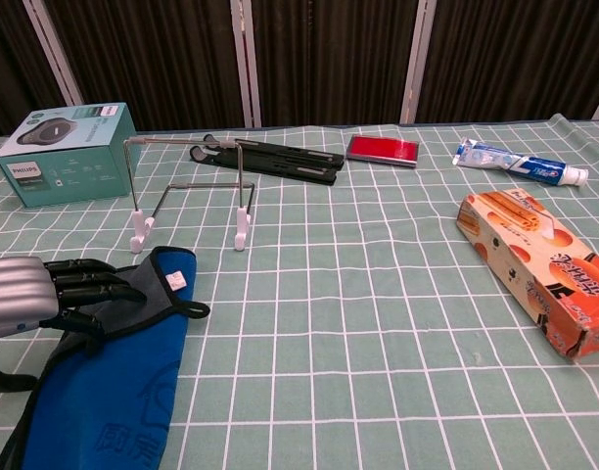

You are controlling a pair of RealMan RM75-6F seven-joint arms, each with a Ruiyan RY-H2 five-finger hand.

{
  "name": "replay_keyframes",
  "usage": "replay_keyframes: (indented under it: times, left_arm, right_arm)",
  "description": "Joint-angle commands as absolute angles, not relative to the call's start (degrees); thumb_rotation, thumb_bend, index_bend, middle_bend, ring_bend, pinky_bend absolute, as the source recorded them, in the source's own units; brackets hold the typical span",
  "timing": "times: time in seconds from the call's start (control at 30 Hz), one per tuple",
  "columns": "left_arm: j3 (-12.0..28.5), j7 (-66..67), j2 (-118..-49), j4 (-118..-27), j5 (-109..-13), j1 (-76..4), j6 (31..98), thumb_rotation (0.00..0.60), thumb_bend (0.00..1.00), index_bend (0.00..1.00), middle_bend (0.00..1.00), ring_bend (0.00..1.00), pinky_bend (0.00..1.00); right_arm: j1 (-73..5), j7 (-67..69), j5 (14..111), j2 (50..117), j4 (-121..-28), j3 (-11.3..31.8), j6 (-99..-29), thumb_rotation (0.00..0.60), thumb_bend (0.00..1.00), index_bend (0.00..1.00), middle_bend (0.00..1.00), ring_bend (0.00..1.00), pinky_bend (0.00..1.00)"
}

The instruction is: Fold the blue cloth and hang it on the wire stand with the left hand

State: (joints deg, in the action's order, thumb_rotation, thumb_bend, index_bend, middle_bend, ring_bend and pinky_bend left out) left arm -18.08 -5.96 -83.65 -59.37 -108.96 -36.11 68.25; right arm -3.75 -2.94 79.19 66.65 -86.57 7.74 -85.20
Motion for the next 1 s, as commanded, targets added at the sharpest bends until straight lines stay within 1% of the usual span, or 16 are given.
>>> replay_keyframes:
  times: [0.03,0.23,0.4,0.43,0.5,0.63,0.7,0.87,0.9,1.0]
  left_arm:
    - [-17.8,-7.1,-82.9,-59.7,-108.7,-35.8,69.3,0.600,0.12,0.00,0.00,0.00,0.00]
    - [-16.8,-9.0,-80.6,-60.8,-107.8,-34.8,72.3,0.600,0.12,0.00,0.00,0.00,0.00]
    - [-14.4,-10.2,-79.8,-62.7,-106.4,-34.8,73.9,0.600,0.12,0.00,0.00,0.00,0.00]
    - [-13.9,-10.0,-79.8,-63.2,-106.2,-35.1,73.9,0.600,0.12,0.00,0.00,0.00,0.00]
    - [-12.4,-9.1,-79.8,-65.0,-105.7,-36.1,73.1,0.600,0.16,0.02,0.00,0.00,0.00]
    - [-9.4,-5.6,-80.2,-69.4,-104.2,-39.2,68.7,0.600,0.29,0.10,0.00,0.00,0.00]
    - [-8.2,-3.7,-80.8,-71.1,-103.4,-40.8,65.8,0.600,0.34,0.17,0.00,0.00,0.00]
    - [-5.9,3.0,-82.8,-75.6,-99.2,-43.7,56.6,0.600,0.41,0.28,0.00,0.00,0.00]
    - [-5.6,4.1,-83.2,-76.3,-98.5,-43.9,55.4,0.600,0.43,0.29,0.00,0.00,0.00]
    - [-4.9,6.6,-84.8,-77.0,-97.1,-44.4,53.4,0.600,0.45,0.32,0.00,0.00,0.00]
  right_arm:
    - [-3.8,-2.9,79.2,66.6,-86.6,7.7,-85.2,0.600,0.00,0.00,0.00,0.00,0.00]
    - [-3.8,-2.8,79.4,66.5,-86.7,7.6,-85.2,0.600,0.00,0.00,0.00,0.00,0.00]
    - [-3.8,-2.7,79.6,66.4,-86.8,7.5,-85.2,0.600,0.00,0.00,0.00,0.00,0.00]
    - [-3.8,-2.7,79.7,66.4,-86.8,7.5,-85.1,0.600,0.00,0.00,0.00,0.00,0.00]
    - [-3.8,-2.7,79.7,66.5,-86.9,7.5,-85.1,0.600,0.00,0.00,0.00,0.00,0.00]
    - [-3.9,-2.9,80.0,66.5,-87.0,7.5,-85.1,0.600,0.00,0.00,0.00,0.00,0.00]
    - [-3.9,-3.0,80.0,66.4,-87.1,7.5,-85.1,0.600,0.00,0.00,0.00,0.00,0.00]
    - [-4.0,-2.6,79.3,66.4,-86.7,7.6,-84.6,0.600,0.00,0.00,0.00,0.00,0.00]
    - [-4.0,-2.4,79.1,66.3,-86.6,7.7,-84.5,0.600,0.00,0.00,0.00,0.00,0.00]
    - [-4.0,-2.0,78.7,66.3,-86.3,7.8,-84.3,0.600,0.00,0.00,0.00,0.00,0.00]
